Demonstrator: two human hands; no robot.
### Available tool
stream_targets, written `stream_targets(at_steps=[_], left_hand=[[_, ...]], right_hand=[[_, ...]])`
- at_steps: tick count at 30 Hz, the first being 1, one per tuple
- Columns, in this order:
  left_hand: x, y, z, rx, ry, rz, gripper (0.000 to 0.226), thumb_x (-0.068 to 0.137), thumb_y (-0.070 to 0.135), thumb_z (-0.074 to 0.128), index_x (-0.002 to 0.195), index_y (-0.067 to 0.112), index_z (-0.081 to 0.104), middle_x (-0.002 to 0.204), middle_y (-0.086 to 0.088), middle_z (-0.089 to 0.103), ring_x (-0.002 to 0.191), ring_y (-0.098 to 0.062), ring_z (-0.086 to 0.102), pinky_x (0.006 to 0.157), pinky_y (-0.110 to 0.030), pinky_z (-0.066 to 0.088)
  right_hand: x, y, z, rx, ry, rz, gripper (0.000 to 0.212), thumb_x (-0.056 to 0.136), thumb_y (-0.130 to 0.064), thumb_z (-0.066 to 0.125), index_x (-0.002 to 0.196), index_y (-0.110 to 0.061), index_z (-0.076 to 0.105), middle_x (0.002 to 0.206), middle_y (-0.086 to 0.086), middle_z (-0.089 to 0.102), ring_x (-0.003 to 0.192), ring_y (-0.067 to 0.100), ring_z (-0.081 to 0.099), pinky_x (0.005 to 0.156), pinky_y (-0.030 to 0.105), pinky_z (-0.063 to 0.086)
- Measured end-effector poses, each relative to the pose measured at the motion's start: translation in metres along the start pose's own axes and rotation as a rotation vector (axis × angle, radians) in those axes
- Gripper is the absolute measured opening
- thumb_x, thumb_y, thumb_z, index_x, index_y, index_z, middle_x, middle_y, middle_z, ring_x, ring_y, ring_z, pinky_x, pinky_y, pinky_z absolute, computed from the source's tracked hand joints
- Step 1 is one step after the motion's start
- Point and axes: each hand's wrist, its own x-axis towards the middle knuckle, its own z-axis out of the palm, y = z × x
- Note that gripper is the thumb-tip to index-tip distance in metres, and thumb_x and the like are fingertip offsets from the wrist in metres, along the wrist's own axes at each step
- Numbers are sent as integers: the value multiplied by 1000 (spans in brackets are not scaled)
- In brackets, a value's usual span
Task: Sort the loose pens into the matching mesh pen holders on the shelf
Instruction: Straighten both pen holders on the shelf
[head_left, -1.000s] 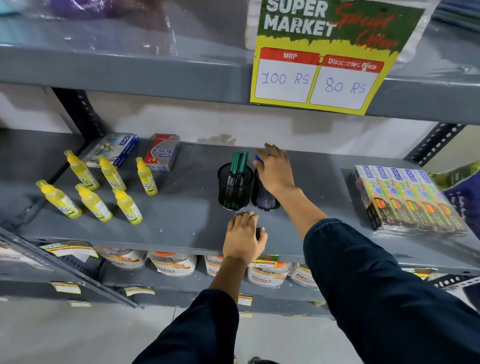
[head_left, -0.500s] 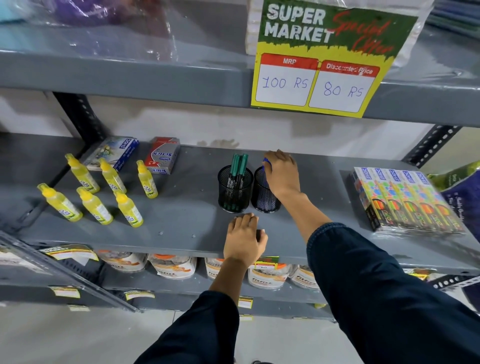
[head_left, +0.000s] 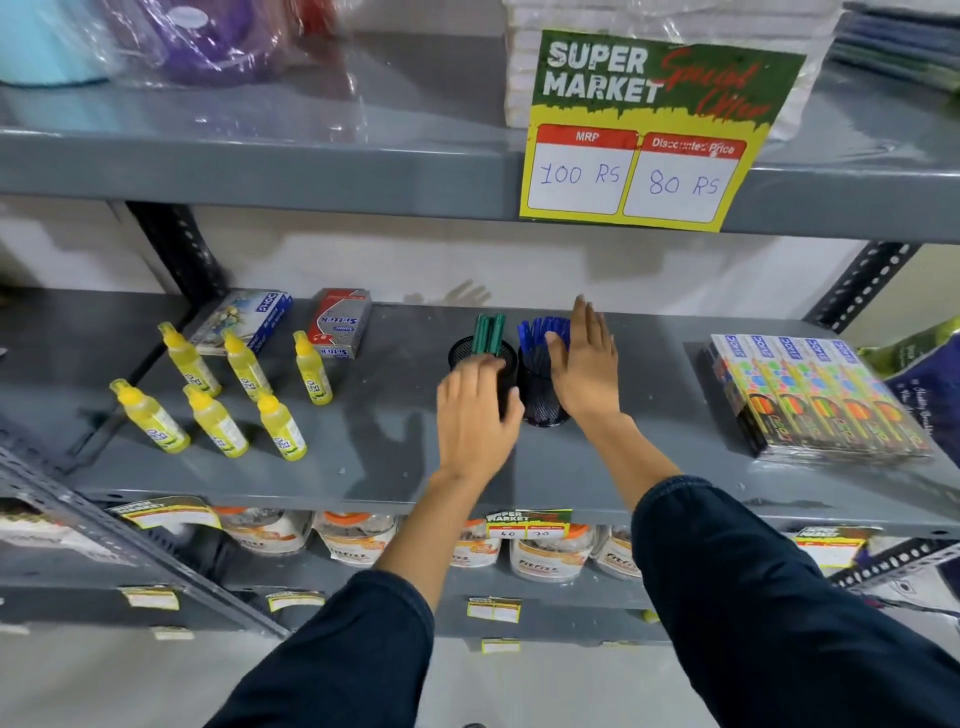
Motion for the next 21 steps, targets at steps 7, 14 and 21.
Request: stream_targets(at_steps=[7, 14, 21], left_hand=[[46, -30, -4, 84, -407, -120, 97, 82, 51, 60, 142, -5, 7, 152, -23, 11, 140, -32, 5, 114, -41, 4], [52, -38, 7, 110, -608, -170, 99, 82, 48, 62, 144, 0, 1, 155, -18, 3, 141, -29, -1, 115, -37, 5], [49, -34, 6, 55, -574, -229, 92, 78, 41, 69, 141, -2, 15, 149, -18, 21, 137, -30, 16, 108, -41, 30]], right_hand=[[-34, 2, 13, 205, -25, 86, 77, 84, -37, 64, 143, -9, 23, 154, 16, 22, 143, 32, 22, 108, 46, 37], [-33, 5, 16, 130, -75, 144, 82, 85, -27, 66, 145, -6, 16, 158, 16, 9, 137, 35, 33, 98, 43, 45], [-33, 9, 13, 87, -84, 107, 57, 87, -22, 62, 136, -9, 38, 155, 15, 17, 128, 37, 44, 98, 41, 46]])
